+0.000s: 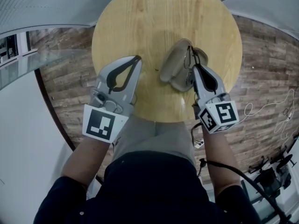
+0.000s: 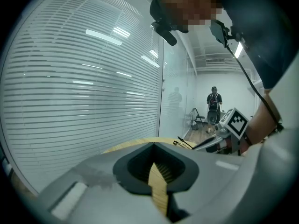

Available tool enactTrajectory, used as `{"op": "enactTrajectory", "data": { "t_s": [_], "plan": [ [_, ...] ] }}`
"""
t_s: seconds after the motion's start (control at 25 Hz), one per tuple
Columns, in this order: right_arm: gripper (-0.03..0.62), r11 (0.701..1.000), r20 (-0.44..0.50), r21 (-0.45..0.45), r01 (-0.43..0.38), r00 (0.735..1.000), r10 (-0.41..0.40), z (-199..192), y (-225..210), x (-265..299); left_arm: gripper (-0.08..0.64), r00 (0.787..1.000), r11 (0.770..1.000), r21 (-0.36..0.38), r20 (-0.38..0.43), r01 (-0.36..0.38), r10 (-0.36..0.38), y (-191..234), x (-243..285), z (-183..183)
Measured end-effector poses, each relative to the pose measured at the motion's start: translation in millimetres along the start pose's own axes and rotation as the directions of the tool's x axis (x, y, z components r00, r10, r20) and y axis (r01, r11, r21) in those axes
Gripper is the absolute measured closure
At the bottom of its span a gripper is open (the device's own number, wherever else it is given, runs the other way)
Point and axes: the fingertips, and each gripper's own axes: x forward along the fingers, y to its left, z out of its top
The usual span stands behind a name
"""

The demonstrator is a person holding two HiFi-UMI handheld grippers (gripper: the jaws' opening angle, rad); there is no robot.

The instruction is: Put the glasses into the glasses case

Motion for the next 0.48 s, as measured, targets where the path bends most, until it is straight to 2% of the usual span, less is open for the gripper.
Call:
{"op": "enactTrajectory", "data": {
  "t_s": [0.28,0.48],
  "plan": [
    [0.555,1.0,-0.038,-0.003,0.019,0.999,-0.019,-5.7,-7.9,8.7,0.56,1.0,1.0,-0.006,-0.02,0.007,-0.007,-0.2,6.9,-7.0],
    [0.555,0.999,-0.077,-0.001,0.04,0.996,-0.04,-11.7,-12.9,10.0,0.56,1.0,0.999,-0.047,-0.019,-0.003,0.002,0.3,10.6,-7.3]
  ]
}}
